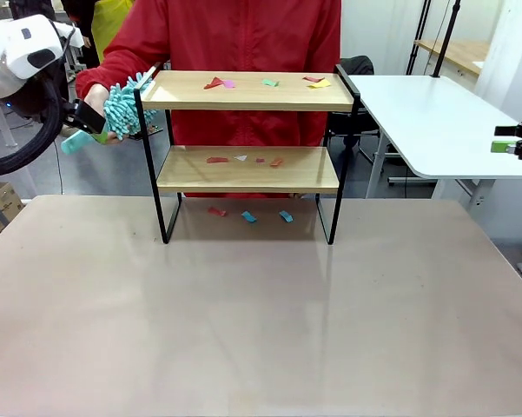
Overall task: Clean the shelf.
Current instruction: Pick up the Duster handed by the human.
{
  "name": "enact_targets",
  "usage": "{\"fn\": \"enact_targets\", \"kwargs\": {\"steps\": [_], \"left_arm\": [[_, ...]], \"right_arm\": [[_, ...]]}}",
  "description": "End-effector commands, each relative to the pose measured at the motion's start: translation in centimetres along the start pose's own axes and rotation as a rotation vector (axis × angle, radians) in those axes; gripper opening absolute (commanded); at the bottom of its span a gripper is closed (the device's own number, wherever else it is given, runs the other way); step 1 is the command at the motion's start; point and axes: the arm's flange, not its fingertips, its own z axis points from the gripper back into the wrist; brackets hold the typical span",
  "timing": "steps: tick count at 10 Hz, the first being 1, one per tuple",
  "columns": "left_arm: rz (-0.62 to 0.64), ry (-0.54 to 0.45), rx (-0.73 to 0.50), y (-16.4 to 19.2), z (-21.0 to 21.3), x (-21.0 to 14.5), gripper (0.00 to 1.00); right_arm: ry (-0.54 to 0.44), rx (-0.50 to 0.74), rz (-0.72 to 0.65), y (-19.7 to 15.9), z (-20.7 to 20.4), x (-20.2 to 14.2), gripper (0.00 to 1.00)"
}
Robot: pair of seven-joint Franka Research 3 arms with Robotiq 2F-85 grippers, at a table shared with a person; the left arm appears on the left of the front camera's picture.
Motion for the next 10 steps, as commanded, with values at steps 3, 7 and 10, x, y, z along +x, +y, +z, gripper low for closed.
{"fn": "enact_targets", "kwargs": {"steps": [3, 7, 10], "left_arm": [[0.012, -0.006, -0.006, 1.3, -1.2, -0.2, 0.61], [0.011, 0.016, 0.005, 1.5, -1.5, 0.1, 0.0], [0.02, -0.013, 0.033, 1.4, -1.4, 0.2, 0.0]], "right_arm": [[-0.001, 0.001, 0.003, 0.0, -0.1, 0.2, 1.0], [-0.001, 0.001, 0.003, 0.0, -0.1, 0.2, 1.0], [-0.001, 0.001, 0.003, 0.0, -0.1, 0.2, 1.0]]}}
